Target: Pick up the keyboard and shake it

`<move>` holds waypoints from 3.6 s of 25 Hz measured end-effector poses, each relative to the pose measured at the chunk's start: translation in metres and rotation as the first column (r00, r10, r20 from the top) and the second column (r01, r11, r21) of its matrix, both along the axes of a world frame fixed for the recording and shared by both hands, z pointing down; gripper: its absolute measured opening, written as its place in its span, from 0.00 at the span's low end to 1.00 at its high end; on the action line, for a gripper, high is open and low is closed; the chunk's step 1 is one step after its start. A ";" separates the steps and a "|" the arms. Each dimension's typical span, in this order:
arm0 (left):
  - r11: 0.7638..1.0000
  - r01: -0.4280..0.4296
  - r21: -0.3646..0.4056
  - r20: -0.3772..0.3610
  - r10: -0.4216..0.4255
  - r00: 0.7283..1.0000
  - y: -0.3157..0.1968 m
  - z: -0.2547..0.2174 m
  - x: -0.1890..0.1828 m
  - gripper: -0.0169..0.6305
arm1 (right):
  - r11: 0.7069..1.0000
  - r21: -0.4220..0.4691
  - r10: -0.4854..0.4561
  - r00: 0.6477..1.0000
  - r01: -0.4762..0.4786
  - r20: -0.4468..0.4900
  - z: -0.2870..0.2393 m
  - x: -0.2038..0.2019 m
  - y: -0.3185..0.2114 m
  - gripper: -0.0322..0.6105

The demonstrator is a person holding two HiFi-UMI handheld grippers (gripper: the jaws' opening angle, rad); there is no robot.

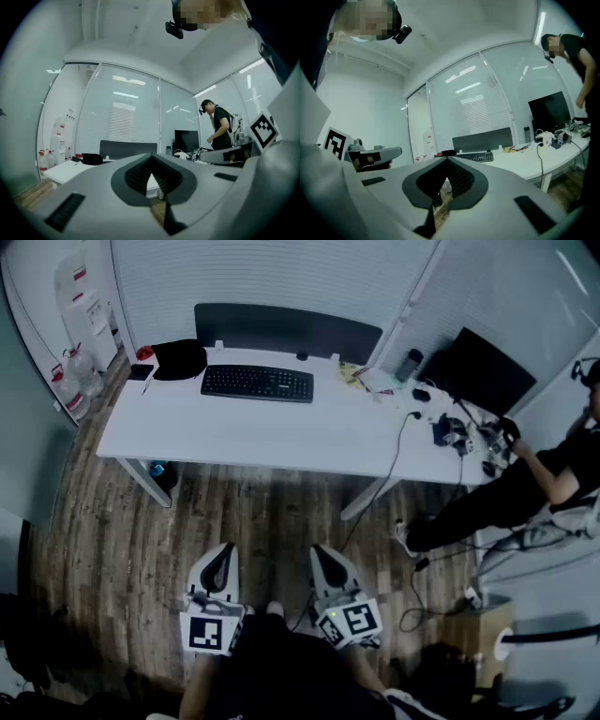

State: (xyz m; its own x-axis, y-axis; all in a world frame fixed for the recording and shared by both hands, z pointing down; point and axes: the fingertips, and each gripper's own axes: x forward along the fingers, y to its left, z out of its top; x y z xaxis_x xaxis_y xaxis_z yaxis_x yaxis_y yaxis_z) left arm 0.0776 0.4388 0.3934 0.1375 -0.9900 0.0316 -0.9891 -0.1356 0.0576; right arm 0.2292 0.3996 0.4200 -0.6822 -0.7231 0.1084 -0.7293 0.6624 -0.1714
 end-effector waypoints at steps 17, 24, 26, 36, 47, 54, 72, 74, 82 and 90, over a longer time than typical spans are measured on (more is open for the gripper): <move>1.000 -0.010 -0.008 -0.014 0.009 1.000 -0.003 0.000 0.030 0.03 | 0.999 0.025 -0.025 1.000 0.025 -0.012 -0.003 0.025 -0.004 0.05; 0.999 -0.030 -0.033 0.022 0.031 0.999 -0.005 0.012 0.042 0.03 | 0.998 0.029 -0.049 0.999 0.049 0.004 0.003 0.037 -0.008 0.05; 0.999 -0.033 -0.024 0.012 0.033 0.999 -0.008 0.013 0.042 0.03 | 0.999 0.018 -0.044 0.999 0.044 0.006 0.004 0.040 -0.013 0.05; 0.999 -0.004 -0.049 -0.019 0.003 1.000 -0.063 0.019 0.002 0.03 | 0.998 -0.019 -0.057 0.998 0.057 0.014 0.024 0.009 -0.059 0.05; 0.995 -0.102 -0.022 0.004 0.102 0.995 -0.184 -0.007 -0.075 0.03 | 1.000 0.007 -0.025 0.998 0.026 -0.061 -0.005 -0.030 -0.191 0.05; 0.987 -0.155 -0.028 -0.021 0.155 0.988 -0.231 -0.012 -0.101 0.03 | 0.998 -0.044 0.044 0.992 -0.050 -0.120 0.001 -0.043 -0.241 0.05; 0.977 -0.195 -0.087 -0.091 0.187 0.978 -0.315 0.030 -0.121 0.03 | 0.993 -0.100 0.051 0.992 -0.063 -0.117 0.016 -0.062 -0.318 0.05; 0.980 -0.176 -0.093 -0.084 0.169 0.982 -0.336 0.031 -0.128 0.03 | 0.992 -0.107 0.050 0.993 -0.061 -0.108 0.018 -0.062 -0.342 0.05; 0.993 -0.101 -0.068 -0.090 0.095 0.991 -0.424 0.022 -0.151 0.03 | 0.991 -0.125 0.031 0.991 -0.047 -0.129 0.017 -0.068 -0.436 0.05; 0.996 -0.038 -0.083 -0.067 0.032 0.997 -0.465 0.026 -0.167 0.03 | 0.987 -0.155 0.014 0.991 -0.035 -0.132 0.024 -0.057 -0.480 0.05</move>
State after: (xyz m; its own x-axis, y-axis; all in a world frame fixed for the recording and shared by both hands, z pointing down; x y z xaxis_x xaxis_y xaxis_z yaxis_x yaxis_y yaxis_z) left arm -0.0892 -0.0266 0.4189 0.1767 -0.9787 0.1047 -0.9776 -0.1621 0.1346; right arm 0.1727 -0.0805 0.4441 -0.6372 -0.7064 0.3081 -0.7678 0.6167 -0.1739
